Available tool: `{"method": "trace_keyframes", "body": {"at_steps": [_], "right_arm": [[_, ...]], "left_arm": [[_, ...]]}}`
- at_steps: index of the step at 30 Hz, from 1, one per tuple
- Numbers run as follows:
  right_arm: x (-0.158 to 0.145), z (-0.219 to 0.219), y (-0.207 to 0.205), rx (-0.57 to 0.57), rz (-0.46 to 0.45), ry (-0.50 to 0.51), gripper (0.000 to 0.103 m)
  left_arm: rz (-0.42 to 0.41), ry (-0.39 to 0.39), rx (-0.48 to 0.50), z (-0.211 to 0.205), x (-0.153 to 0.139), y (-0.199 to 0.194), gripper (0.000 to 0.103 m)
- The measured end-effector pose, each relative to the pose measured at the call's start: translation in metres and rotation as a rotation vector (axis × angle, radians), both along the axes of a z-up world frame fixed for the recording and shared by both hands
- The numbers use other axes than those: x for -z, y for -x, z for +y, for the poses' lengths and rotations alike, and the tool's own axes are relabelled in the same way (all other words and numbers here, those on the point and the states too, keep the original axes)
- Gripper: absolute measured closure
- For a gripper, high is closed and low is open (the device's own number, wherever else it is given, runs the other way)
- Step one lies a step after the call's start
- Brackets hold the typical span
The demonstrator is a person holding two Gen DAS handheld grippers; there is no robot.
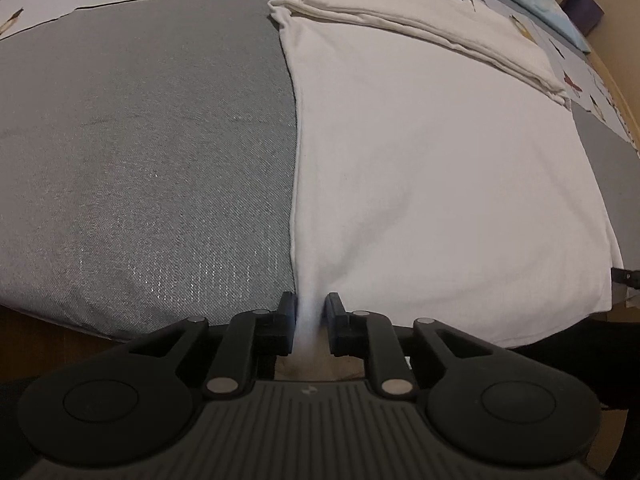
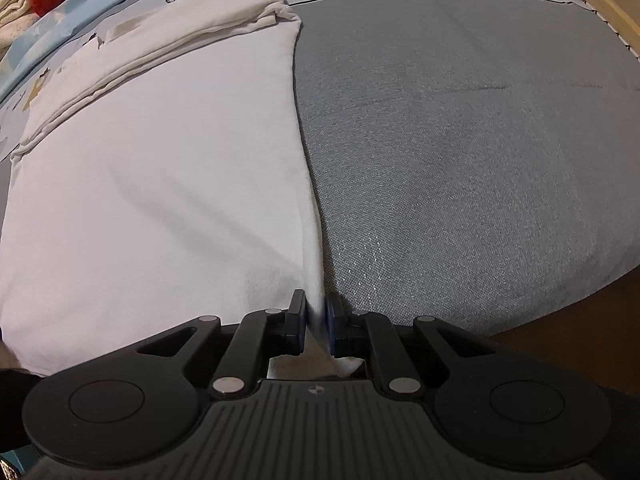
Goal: Fold small clothes
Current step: 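Pinch the shirt hem with both grippers side by side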
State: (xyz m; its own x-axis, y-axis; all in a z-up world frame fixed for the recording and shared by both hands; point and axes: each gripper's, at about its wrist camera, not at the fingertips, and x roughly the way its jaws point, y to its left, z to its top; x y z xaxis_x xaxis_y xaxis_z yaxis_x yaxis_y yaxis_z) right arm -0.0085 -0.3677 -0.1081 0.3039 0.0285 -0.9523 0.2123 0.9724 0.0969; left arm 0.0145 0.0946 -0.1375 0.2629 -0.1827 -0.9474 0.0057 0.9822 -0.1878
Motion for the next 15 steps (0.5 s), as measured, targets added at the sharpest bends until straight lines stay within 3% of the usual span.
{"method": "trace_keyframes", "body": {"at_steps": [9,11,15], "right_arm": [[0.000,0.004,0.001,-0.009,-0.002,0.014,0.092],[0.000,0.006,0.001,-0.014,-0.003,0.020,0.093],[-0.009,0.003,0.003,0.011,-0.063,-0.013,0.098]], "left_arm": [[-0.016,-0.027,0.032,-0.006,-0.001,0.004,0.086],[-0.023,-0.024,0.045,-0.009,-0.002,0.004,0.096],[-0.060,-0.006,0.026,-0.005,-0.011,0.006,0.097]]}}
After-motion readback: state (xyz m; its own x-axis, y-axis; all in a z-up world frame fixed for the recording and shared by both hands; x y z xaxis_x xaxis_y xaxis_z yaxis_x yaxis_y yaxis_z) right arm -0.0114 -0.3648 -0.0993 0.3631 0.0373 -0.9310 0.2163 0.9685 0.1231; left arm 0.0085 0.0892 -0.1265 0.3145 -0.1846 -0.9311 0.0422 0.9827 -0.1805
